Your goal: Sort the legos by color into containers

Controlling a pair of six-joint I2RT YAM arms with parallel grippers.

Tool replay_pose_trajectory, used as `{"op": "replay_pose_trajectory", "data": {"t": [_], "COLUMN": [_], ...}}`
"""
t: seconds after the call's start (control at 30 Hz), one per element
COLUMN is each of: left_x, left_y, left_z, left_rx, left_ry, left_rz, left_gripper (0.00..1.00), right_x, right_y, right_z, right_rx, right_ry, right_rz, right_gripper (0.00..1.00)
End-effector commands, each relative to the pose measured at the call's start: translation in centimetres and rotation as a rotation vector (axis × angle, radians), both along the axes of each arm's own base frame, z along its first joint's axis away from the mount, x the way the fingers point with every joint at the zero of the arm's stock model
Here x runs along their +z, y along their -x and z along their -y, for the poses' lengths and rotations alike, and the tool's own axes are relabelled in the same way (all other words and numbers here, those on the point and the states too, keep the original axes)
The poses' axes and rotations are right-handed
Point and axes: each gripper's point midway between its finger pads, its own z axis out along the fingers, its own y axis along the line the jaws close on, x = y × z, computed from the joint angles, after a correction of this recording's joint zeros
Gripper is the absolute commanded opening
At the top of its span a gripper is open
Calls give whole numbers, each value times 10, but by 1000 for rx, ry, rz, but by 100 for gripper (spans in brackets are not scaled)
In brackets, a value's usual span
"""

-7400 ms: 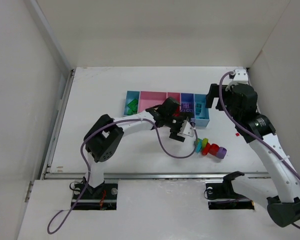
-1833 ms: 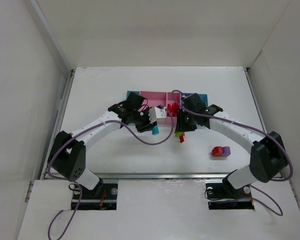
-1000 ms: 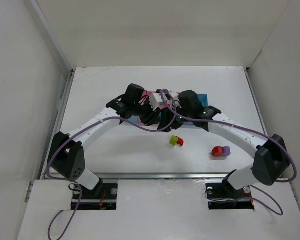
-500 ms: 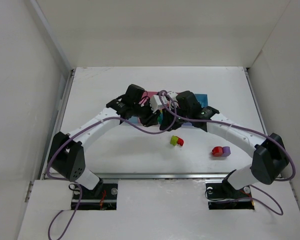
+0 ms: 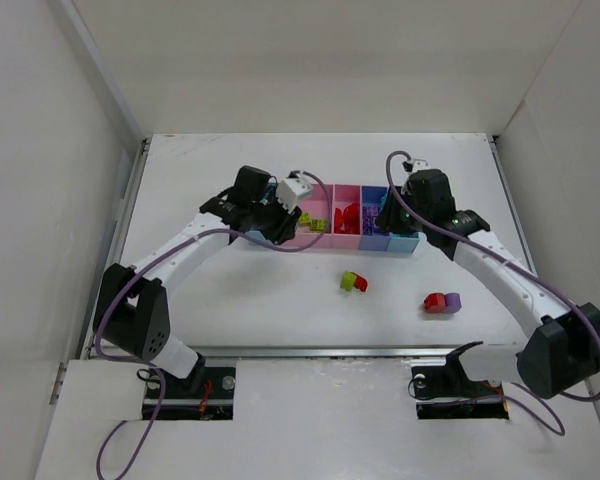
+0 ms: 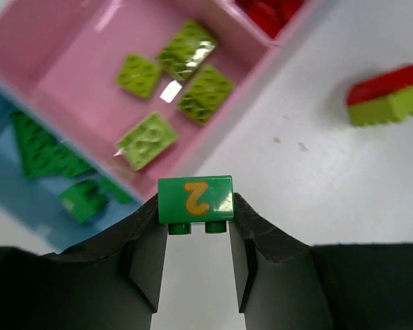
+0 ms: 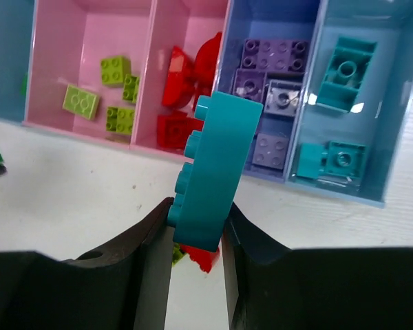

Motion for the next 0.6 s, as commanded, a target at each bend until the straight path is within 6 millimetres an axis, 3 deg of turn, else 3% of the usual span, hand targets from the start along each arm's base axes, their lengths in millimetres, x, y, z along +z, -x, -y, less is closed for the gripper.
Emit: {"op": "replay_pose_trajectory", "data": {"t": [0.0,0.13,0.23,0.3,0.4,0.57], "left_x": [27,29,17,-3,-1,-11], "left_y": [-57,-97,-121,-125,-135,-131], "left_z": [-34,-63,-81,-82,-85,-79], "left_rx": [332,507,581,579,566,503], "left_ry": [39,49,43,16,7,3], "left_rz": [101,91,51,-14,-2,-12], "left_gripper": [0,0,0,0,0,0], "right_x": [10,-10,-23,-26,-24,-19], "right_y": [-18,-34,-45,-54,-58,-58], "right_z": [30,60,67,73,69,66], "right_rx": [-110,-179,-182,-193,-174,-163], "right_ry": [100,210,253,254,243,222], "right_rz": [25,-47,-81,-94,-84,-64], "right_gripper": [0,0,0,0,0,0]}}
